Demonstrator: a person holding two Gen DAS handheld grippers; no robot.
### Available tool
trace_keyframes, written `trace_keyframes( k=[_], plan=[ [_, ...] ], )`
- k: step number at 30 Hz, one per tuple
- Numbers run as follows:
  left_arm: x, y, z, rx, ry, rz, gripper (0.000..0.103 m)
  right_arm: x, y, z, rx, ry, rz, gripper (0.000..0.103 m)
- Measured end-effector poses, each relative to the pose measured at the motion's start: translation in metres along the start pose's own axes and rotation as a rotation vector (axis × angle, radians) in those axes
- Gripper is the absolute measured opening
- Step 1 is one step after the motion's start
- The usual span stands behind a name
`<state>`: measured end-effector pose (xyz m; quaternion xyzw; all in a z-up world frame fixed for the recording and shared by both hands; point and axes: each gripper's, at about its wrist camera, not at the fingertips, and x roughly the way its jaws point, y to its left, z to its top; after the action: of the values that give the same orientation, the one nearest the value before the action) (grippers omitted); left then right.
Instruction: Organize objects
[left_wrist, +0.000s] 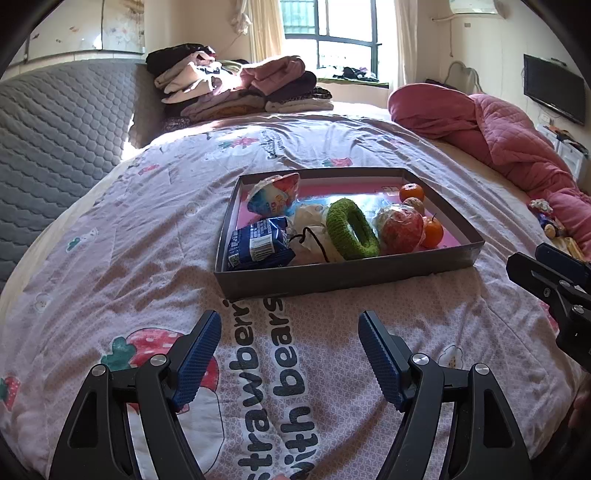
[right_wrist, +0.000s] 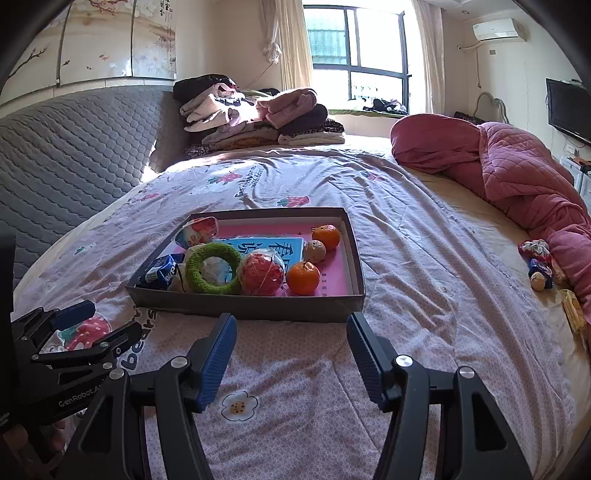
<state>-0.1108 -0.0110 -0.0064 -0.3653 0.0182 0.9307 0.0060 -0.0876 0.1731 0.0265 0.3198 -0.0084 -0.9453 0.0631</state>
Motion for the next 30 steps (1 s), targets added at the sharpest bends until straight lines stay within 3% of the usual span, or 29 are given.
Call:
trace_keyframes(
  k=[30],
  plan=[
    [0.020,0.009,-0.009,-0.035,-0.012,-0.007,0.078,0.019,-0.005,-0.027,0.008,-0.013,0.002,0.062]
  ],
)
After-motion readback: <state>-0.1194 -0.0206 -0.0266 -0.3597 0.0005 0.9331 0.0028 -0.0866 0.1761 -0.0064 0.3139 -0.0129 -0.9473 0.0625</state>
